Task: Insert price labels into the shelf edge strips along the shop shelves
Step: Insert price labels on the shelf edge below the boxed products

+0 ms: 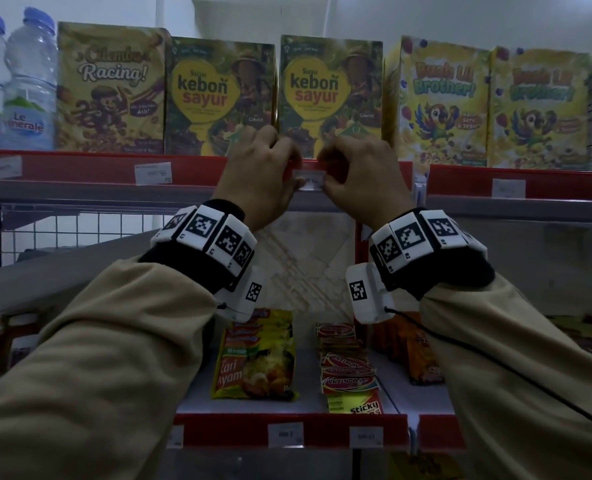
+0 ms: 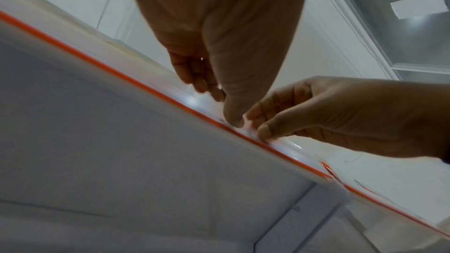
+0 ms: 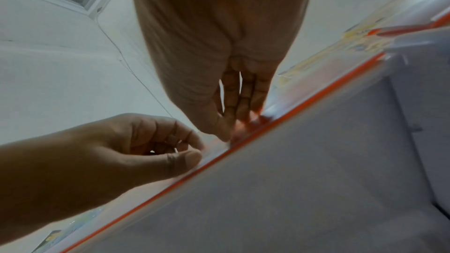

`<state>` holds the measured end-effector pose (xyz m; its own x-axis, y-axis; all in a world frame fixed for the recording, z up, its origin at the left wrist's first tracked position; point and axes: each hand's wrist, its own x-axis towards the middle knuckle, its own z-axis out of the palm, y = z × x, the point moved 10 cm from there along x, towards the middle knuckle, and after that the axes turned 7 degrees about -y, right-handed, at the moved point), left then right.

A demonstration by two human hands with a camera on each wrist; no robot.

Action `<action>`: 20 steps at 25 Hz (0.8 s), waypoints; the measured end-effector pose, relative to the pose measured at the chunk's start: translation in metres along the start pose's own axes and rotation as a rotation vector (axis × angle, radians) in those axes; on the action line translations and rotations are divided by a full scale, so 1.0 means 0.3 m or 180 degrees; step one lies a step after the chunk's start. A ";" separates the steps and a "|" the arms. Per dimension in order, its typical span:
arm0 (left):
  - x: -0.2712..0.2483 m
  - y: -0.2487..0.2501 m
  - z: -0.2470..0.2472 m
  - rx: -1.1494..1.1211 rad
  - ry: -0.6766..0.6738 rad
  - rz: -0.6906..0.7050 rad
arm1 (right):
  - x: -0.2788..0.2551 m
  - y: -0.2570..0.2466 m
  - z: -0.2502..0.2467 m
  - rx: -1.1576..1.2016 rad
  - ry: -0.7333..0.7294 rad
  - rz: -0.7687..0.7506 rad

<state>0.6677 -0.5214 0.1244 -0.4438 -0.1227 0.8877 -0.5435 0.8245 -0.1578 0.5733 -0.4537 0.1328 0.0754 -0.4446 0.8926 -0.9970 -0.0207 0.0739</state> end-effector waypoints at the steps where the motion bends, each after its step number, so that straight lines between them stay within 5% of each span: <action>1: 0.002 0.003 0.006 0.0089 -0.0036 -0.0025 | 0.006 -0.014 -0.001 0.0004 -0.0061 -0.0065; 15: -0.013 0.003 0.005 0.0009 0.0038 0.0048 | 0.072 -0.049 0.063 -0.0472 -0.0933 0.0205; 20: -0.012 0.002 0.000 -0.0284 0.0084 0.0141 | 0.098 0.035 0.014 0.0364 -0.0724 0.0546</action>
<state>0.6688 -0.5204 0.1210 -0.4464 -0.0714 0.8920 -0.4576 0.8748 -0.1591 0.5651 -0.4706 0.1579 -0.0865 -0.6391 0.7643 -0.9911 -0.0228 -0.1312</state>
